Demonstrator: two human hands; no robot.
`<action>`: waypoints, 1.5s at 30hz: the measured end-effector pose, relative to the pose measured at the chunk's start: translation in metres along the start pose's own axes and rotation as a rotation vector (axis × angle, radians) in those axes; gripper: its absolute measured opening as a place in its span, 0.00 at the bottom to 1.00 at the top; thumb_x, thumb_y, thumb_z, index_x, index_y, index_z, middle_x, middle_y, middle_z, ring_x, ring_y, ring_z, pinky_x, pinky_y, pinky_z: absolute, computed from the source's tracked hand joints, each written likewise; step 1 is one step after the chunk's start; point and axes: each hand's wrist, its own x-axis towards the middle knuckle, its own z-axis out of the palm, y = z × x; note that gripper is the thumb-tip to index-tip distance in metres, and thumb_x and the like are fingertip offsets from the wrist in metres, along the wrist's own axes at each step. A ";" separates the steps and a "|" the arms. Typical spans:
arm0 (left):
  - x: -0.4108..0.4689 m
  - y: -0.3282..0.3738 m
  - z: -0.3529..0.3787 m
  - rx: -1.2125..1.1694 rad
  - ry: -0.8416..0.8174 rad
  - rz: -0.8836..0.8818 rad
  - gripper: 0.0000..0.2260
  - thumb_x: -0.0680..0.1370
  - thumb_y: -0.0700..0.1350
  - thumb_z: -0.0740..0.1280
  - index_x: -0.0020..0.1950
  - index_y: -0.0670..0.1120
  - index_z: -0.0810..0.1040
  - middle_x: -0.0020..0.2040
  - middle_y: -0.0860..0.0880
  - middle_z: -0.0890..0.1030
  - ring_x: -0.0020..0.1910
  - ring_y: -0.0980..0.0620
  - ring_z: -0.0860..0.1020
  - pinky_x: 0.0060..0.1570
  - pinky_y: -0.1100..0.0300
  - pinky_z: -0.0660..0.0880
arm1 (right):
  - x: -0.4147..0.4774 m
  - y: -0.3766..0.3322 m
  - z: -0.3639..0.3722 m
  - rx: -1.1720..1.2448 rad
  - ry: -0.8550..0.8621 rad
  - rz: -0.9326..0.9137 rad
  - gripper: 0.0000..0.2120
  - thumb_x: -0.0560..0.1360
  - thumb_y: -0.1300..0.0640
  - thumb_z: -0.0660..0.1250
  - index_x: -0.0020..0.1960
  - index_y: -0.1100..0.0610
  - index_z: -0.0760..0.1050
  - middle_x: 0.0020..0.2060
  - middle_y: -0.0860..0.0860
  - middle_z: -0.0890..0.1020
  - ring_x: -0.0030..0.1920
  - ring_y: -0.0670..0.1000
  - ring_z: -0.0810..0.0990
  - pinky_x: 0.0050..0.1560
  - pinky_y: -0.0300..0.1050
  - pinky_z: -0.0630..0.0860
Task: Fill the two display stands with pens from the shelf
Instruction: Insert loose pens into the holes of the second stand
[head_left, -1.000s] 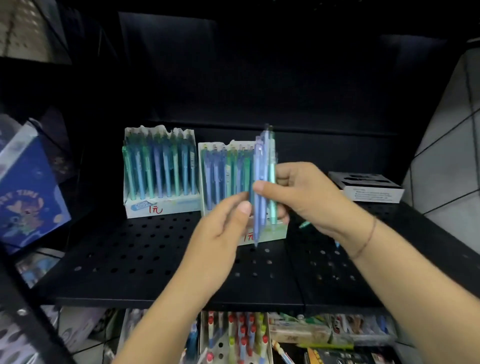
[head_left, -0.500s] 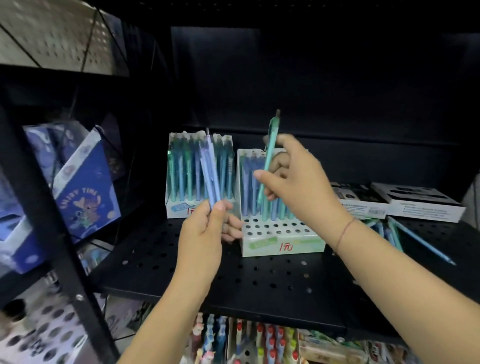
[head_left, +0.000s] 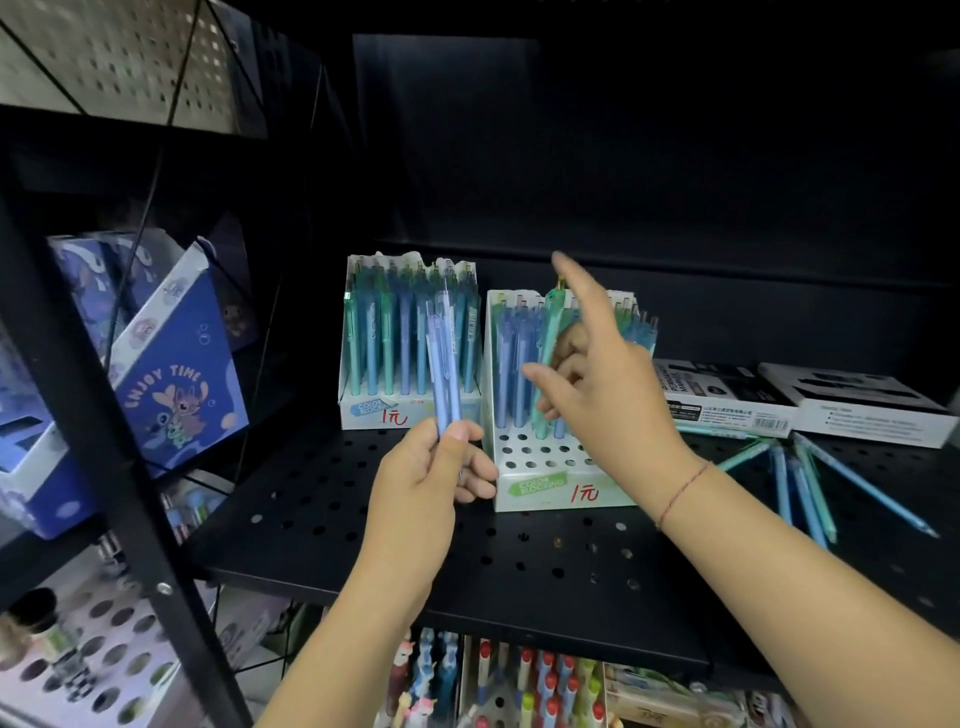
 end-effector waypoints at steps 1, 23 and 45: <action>0.000 0.000 0.000 -0.004 -0.004 0.000 0.10 0.82 0.46 0.58 0.48 0.46 0.78 0.34 0.50 0.82 0.34 0.54 0.79 0.36 0.66 0.75 | -0.001 0.001 0.001 -0.008 0.005 -0.012 0.43 0.76 0.59 0.69 0.75 0.36 0.43 0.32 0.49 0.75 0.33 0.46 0.81 0.42 0.44 0.80; -0.003 0.001 -0.002 -0.019 -0.101 -0.040 0.10 0.81 0.46 0.60 0.49 0.49 0.81 0.36 0.50 0.82 0.36 0.54 0.79 0.43 0.61 0.74 | 0.000 0.010 0.008 -0.285 -0.005 -0.023 0.27 0.80 0.48 0.60 0.76 0.42 0.55 0.28 0.52 0.75 0.29 0.52 0.75 0.33 0.52 0.77; 0.000 -0.002 -0.007 -0.117 0.028 -0.048 0.12 0.82 0.46 0.58 0.51 0.46 0.81 0.36 0.49 0.83 0.36 0.53 0.80 0.38 0.65 0.75 | 0.021 -0.001 -0.012 0.154 0.310 -0.122 0.19 0.77 0.58 0.67 0.66 0.51 0.67 0.33 0.52 0.78 0.37 0.51 0.80 0.43 0.51 0.79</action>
